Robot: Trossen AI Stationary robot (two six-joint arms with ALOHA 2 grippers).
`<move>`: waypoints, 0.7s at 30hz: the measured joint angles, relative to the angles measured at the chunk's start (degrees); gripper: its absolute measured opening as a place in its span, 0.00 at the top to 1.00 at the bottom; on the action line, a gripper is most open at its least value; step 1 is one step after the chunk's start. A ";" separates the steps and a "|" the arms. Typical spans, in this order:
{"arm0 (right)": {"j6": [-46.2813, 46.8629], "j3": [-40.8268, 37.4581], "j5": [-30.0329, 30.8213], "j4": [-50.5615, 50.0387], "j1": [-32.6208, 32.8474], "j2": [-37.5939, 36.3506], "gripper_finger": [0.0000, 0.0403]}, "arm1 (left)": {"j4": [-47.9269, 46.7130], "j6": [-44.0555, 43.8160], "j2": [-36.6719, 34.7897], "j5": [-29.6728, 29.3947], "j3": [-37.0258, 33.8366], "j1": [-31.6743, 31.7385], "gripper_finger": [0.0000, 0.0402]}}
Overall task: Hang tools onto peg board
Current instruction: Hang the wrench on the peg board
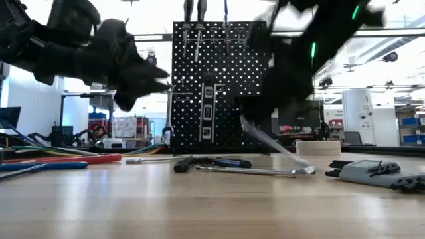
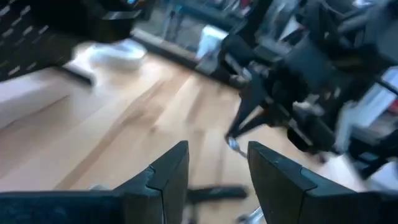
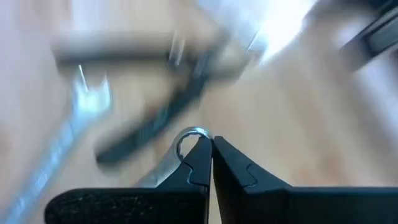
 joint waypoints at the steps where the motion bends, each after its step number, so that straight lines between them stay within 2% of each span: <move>1: -0.33 0.12 3.98 0.55 1.43 -1.45 1.00 | 2.31 0.02 0.42 0.19 0.00 -0.55 0.62; 7: -7.14 -0.01 22.20 5.59 7.86 -7.21 1.00 | 13.21 0.12 5.54 -0.81 0.50 -3.94 0.62; 10: -11.94 0.13 27.49 9.19 8.87 -8.40 1.00 | 16.03 0.42 9.62 -2.39 2.96 -5.62 0.62; 16: -20.30 0.11 29.23 16.25 8.89 -8.41 1.00 | 16.19 4.73 18.46 -2.67 12.85 -7.63 0.62; 19: -20.87 0.11 28.91 17.15 8.62 -7.88 1.00 | 13.68 5.68 21.06 -2.67 16.97 -7.66 0.62; 21: -18.24 0.11 26.37 15.73 8.14 -8.07 1.00 | 11.49 5.69 21.64 -2.74 18.41 -7.66 0.62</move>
